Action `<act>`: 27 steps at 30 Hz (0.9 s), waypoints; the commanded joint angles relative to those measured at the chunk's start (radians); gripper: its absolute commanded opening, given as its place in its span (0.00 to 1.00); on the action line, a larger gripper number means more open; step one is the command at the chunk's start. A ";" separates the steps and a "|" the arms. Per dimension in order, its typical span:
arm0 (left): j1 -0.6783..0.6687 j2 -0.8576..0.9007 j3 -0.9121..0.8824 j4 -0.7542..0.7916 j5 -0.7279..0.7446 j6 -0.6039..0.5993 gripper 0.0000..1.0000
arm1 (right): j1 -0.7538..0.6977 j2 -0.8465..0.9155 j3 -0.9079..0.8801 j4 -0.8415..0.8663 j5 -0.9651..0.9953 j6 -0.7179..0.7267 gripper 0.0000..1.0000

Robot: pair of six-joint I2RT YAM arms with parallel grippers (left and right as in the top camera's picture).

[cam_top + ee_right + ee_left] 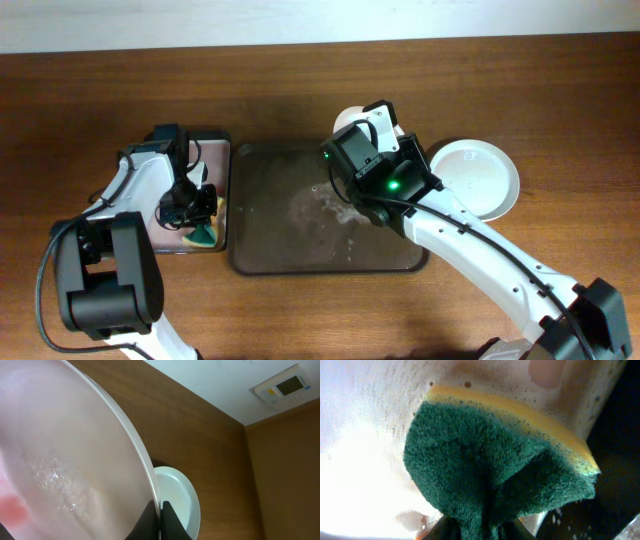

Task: Clean dirty plates on tray and stack at the side

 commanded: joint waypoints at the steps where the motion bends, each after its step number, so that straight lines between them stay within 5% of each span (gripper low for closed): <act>1: 0.006 0.009 -0.011 -0.044 -0.013 -0.014 0.20 | 0.004 -0.017 0.020 0.005 0.039 0.005 0.04; 14: 0.006 0.009 -0.011 -0.127 -0.018 -0.037 0.14 | 0.004 -0.017 0.020 0.006 0.039 0.005 0.04; 17: 0.007 0.009 -0.011 -0.082 -0.018 -0.037 0.14 | 0.005 -0.017 0.020 0.006 0.039 0.006 0.04; 21: 0.007 0.009 -0.008 0.045 -0.014 -0.037 0.00 | 0.005 -0.017 0.020 0.006 0.038 0.007 0.04; 27: 0.007 0.009 -0.008 0.221 -0.015 -0.036 0.03 | 0.005 -0.017 0.020 0.005 0.035 0.009 0.04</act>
